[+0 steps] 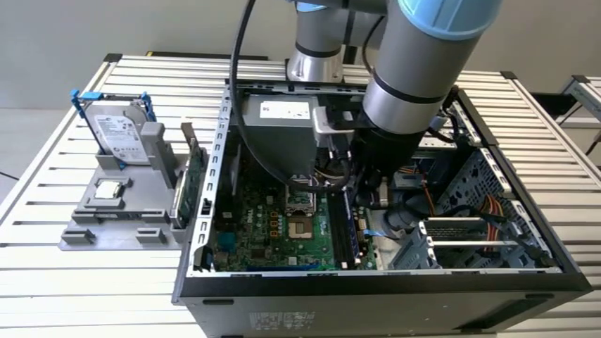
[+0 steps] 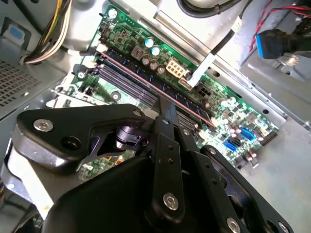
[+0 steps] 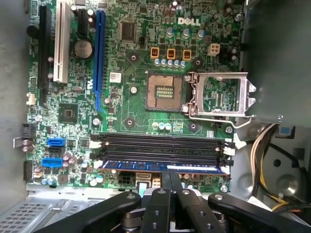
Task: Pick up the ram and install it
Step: 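Press down the ram until it locks into place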
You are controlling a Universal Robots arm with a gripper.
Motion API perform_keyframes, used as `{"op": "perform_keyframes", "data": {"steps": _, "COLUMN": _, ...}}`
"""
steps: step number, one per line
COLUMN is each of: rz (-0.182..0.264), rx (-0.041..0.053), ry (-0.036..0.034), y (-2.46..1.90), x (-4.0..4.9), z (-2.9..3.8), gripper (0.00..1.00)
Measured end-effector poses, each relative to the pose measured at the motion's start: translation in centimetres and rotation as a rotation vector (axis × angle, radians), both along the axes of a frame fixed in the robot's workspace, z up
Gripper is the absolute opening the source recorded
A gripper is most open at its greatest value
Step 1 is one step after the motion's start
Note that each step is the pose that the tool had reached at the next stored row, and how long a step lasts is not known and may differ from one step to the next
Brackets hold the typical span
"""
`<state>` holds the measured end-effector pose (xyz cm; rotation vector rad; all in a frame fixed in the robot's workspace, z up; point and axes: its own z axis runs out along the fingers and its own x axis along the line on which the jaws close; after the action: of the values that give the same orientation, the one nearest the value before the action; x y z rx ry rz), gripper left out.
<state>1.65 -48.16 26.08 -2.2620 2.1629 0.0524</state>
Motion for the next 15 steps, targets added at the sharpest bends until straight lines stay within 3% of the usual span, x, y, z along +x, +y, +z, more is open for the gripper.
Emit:
{"op": "perform_keyframes", "data": {"steps": 6, "rz": 0.0, "rx": 0.0, "ry": 0.0, "y": 0.0, "x": 0.0, "z": 1.02, "gripper": 0.0}}
{"op": "perform_keyframes", "data": {"steps": 15, "rz": 0.0, "rx": 0.0001, "ry": 0.0, "y": 0.0, "x": 0.0, "z": 1.09, "gripper": 0.0}}
